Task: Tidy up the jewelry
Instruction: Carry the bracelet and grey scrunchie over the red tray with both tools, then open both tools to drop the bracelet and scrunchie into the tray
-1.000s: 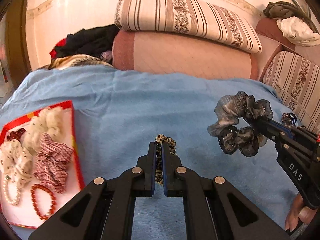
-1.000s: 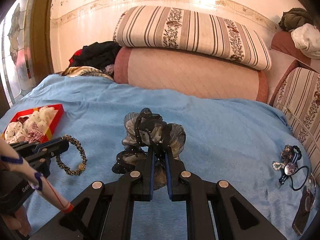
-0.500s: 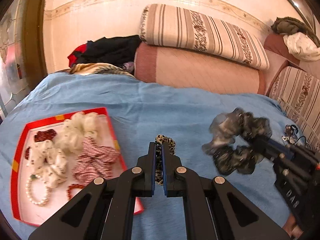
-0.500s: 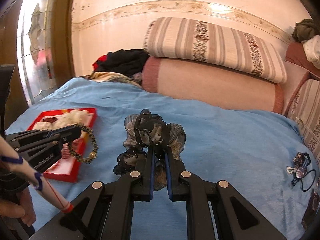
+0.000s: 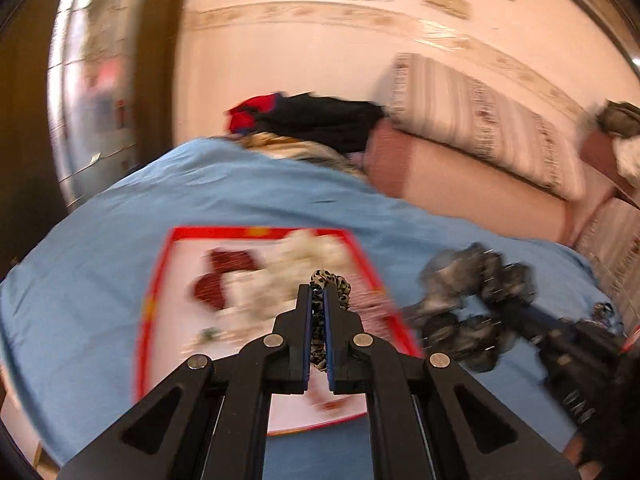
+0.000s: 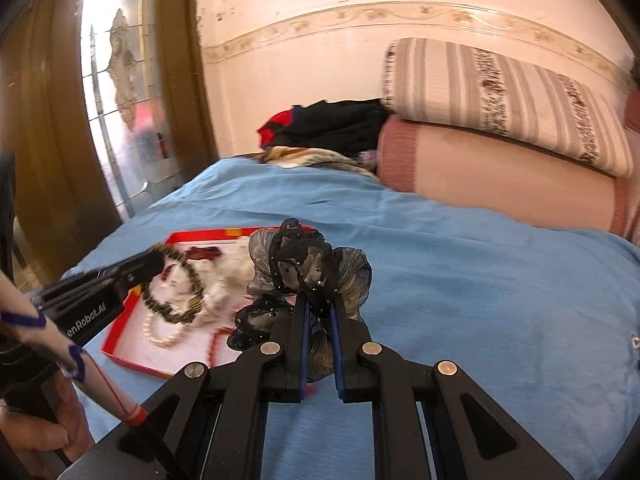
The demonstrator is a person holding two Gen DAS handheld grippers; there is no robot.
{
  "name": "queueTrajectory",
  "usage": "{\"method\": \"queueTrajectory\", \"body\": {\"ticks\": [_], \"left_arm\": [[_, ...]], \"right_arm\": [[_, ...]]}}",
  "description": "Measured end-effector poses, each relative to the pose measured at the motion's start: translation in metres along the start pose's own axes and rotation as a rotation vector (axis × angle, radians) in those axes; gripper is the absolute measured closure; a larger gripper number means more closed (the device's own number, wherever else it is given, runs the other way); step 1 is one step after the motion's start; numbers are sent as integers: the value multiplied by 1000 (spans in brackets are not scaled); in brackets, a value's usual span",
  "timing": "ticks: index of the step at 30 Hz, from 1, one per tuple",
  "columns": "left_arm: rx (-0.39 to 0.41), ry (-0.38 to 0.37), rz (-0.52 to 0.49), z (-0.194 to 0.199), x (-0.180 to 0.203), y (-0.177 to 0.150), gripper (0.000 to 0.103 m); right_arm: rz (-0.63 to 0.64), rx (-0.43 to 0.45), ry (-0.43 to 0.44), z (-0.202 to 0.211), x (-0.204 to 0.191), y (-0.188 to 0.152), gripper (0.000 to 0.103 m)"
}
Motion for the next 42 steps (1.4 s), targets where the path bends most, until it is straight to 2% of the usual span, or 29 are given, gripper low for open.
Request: {"method": "queueTrajectory", "body": {"ticks": [5, 11, 15, 22, 29, 35, 38, 40, 42], "left_arm": [[-49, 66, 98, -6, -57, -14, 98], [-119, 73, 148, -25, -83, -30, 98], [-152, 61, 171, -35, -85, -34, 98], [-212, 80, 151, -50, -78, -43, 98], [-256, 106, 148, -59, -81, -52, 97], [-246, 123, 134, -58, -79, -50, 97], [-236, 139, 121, -57, -78, -48, 97], [-227, 150, 110, -56, -77, -46, 97], [-222, 154, 102, -55, -75, -45, 97]], "right_arm": [[25, -39, 57, -18, -36, -4, 92], [34, -105, 100, -46, -63, -14, 92], [36, -149, 106, -64, -74, -24, 92], [34, -219, 85, -91, -71, -40, 92], [46, -243, 52, -101, -65, -50, 92], [45, -243, 48, -100, -62, -51, 90], [51, -245, 49, -98, -61, -51, 83], [43, -242, 50, -96, -59, -50, 73], [44, -242, 52, -95, -59, -50, 72]]}}
Point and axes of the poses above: each gripper's, at about its wrist camera, not at the fingertips, and z roughly against the way its jaws point, x to its right, y to its top, the point moved 5 cm from there along -z, roughly the way its jaws point, and after that the axes turned 5 degrees about -z, right-handed, at the moved point
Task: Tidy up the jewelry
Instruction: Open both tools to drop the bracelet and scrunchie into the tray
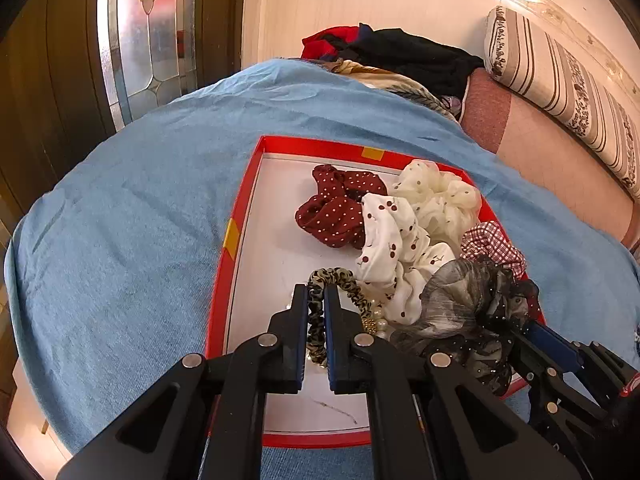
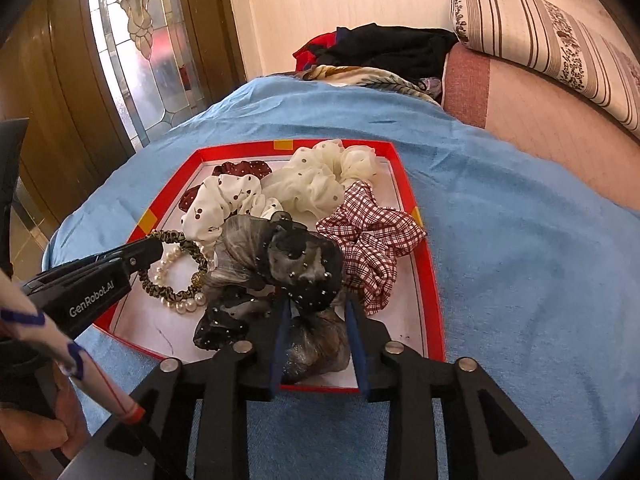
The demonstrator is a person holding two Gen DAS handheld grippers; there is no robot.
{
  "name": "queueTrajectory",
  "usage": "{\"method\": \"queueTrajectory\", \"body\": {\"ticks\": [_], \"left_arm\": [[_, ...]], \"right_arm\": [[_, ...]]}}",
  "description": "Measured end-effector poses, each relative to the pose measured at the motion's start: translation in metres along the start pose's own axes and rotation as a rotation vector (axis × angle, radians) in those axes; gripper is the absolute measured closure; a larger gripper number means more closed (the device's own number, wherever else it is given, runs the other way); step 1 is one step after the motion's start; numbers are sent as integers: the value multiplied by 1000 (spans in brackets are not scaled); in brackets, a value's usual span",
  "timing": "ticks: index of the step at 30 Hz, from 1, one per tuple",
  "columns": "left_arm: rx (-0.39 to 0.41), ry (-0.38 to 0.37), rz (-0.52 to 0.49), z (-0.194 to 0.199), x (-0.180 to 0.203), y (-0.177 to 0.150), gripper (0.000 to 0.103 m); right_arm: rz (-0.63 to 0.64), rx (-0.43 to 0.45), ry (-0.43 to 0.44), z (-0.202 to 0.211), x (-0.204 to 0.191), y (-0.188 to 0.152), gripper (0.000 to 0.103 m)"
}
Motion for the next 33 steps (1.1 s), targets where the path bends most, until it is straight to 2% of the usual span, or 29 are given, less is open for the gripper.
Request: {"method": "queueTrajectory", "body": {"ticks": [14, 19, 23, 33], "left_arm": [[47, 39, -34, 9, 4, 5, 93], [75, 40, -27, 15, 4, 8, 79], [92, 37, -22, 19, 2, 10, 78], [142, 29, -4, 29, 2, 13, 69]], "right_arm": [[19, 13, -26, 11, -4, 2, 66], [48, 34, -56, 20, -7, 4, 57], [69, 44, -73, 26, -11, 4, 54], [120, 71, -114, 38, -18, 2, 48]]}}
Point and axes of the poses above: each gripper's, at about its wrist camera, not at the fingertips, and z roughly against the way its jaws point, x to its right, y to its top, the point moved 5 cm from there along -z, roughly the way its jaws point, and after that the axes turned 5 degrees about -z, right-handed, at the moved point
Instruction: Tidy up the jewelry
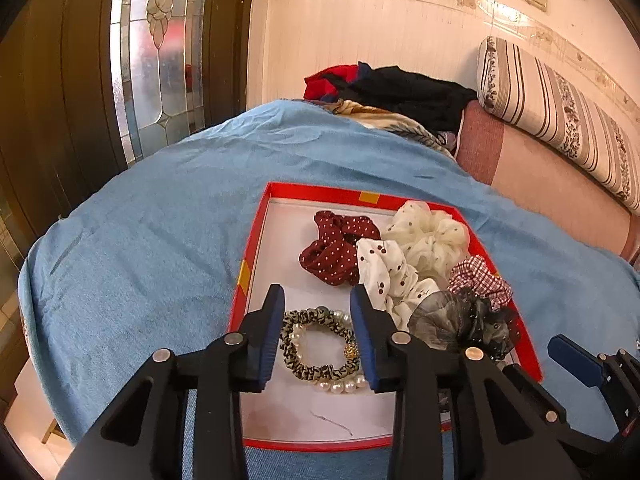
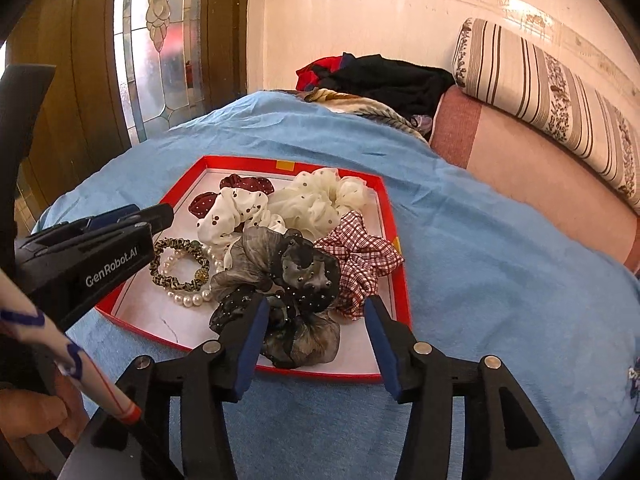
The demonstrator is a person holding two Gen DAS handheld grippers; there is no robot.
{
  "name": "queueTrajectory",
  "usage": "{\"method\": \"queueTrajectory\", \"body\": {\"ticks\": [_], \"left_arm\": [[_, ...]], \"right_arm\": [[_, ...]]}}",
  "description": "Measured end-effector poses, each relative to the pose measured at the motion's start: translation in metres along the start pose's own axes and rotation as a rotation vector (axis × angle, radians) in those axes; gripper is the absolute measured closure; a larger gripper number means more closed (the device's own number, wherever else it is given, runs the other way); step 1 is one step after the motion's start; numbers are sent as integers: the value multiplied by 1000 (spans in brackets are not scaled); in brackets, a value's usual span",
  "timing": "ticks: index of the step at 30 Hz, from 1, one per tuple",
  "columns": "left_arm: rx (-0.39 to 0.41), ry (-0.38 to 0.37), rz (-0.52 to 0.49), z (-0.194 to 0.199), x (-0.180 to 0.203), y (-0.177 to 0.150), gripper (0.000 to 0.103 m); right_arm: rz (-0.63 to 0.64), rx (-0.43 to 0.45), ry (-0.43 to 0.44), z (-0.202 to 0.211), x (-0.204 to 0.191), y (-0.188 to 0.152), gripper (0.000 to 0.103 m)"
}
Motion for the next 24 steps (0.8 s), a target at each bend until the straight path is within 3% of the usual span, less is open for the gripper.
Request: {"method": "queueTrajectory", "body": {"ticks": [8, 15, 18, 24], "left_arm": [[66, -3, 22, 14, 1, 4, 59], [148, 19, 20, 36, 3, 5, 37], [167, 27, 25, 48, 4, 4, 35], [225, 51, 20, 91, 9, -7, 18]], "right_arm": [[25, 30, -36, 18, 2, 1, 41], [28, 66, -58, 45, 11, 1, 36], [27, 85, -74, 59, 17, 0, 35], [26, 117, -102, 90, 32, -6, 32]]}}
Point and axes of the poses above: each gripper's, at about its wrist camera, not at the fingertips, and z roughly against the way its jaws point, x to its right, y to its top, the point moved 5 cm from there along -z, roughly the way its jaws point, and after that the axes turned 5 degrees about -z, right-handed, at the moved point
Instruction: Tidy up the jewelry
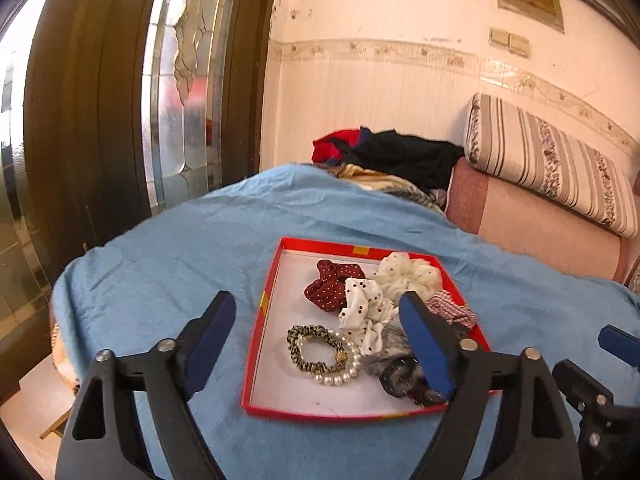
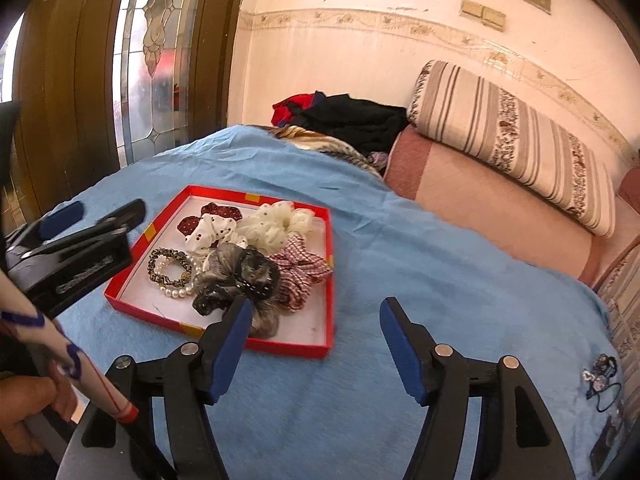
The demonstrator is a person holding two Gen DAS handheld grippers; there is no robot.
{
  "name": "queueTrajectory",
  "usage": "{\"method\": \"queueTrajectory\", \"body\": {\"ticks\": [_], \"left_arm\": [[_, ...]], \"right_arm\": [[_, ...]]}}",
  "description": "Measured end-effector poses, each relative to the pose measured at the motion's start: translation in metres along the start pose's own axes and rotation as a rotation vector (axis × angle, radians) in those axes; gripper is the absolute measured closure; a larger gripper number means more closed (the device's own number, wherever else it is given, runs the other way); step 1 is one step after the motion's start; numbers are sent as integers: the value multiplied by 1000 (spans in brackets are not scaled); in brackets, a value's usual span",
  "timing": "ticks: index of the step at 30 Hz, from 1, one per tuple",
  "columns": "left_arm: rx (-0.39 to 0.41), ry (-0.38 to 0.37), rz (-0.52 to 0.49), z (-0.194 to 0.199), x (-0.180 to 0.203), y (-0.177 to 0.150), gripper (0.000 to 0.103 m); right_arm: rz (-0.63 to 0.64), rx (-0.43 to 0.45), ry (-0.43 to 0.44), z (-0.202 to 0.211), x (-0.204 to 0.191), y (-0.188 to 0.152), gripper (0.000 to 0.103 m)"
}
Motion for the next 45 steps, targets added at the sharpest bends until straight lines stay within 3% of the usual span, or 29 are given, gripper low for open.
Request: {"method": "queueTrajectory", "body": {"ticks": [6, 14, 20, 28, 31, 36, 45], "left_arm": [[20, 15, -8, 59, 5, 1, 0], [37, 130, -102, 137, 13, 1, 0], [18, 81, -122, 171, 28, -20, 0], [-116, 153, -218, 165, 38, -35, 0], [-140, 140, -256, 156, 47, -40, 0], [-164, 92, -231, 141, 57, -45, 0], [-202, 98, -272, 122, 67, -60, 0]], "right_arm": [[-2, 31, -14, 38, 15, -10, 29], [-21, 55, -18, 98, 33, -44, 15], [-30, 11, -2, 129, 34, -79, 14], [-12, -5, -2, 134, 36, -92, 13], [-16, -20, -10, 130, 39, -95, 13], [-15, -51, -36, 121, 47, -102, 12], [-15, -100, -32, 100, 44, -110, 12]]}}
Point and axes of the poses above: each gripper's, at about its wrist camera, not at the fingertips, and z roughly against the way its jaws point, x to its right, y to its top, the point moved 5 cm from there along -z, roughly the way its jaws point, and after that the axes turned 5 degrees about -z, right-handed, at the moved point
